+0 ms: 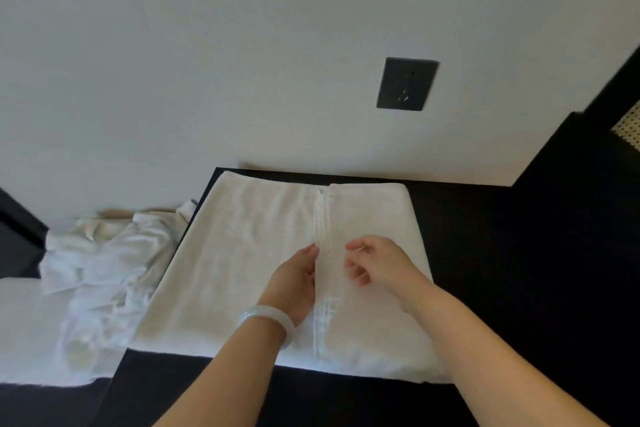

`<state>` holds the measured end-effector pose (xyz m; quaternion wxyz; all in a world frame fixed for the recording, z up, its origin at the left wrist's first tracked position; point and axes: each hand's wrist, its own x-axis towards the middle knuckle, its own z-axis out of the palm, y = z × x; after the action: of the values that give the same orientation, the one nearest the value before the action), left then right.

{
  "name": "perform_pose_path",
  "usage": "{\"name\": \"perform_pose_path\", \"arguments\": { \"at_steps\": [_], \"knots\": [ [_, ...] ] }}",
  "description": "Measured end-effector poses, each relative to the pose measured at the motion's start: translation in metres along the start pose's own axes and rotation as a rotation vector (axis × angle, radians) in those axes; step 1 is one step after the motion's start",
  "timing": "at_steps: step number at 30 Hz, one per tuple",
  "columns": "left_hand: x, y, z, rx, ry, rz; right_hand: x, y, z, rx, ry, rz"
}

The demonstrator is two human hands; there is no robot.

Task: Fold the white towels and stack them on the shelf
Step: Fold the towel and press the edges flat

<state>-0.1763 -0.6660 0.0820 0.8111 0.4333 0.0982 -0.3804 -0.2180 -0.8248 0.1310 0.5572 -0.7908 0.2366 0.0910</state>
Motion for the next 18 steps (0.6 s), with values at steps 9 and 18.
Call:
{"name": "perform_pose_path", "arguments": {
  "at_steps": [9,18],
  "knots": [
    [0.018,0.011,0.027,0.61,0.064,0.178,0.084,-0.047,0.022,-0.57,0.202,-0.126],
    [0.025,0.015,0.017,0.783,0.226,0.088,0.116,-0.05,0.034,-0.872,0.223,-0.003]
  ]
}}
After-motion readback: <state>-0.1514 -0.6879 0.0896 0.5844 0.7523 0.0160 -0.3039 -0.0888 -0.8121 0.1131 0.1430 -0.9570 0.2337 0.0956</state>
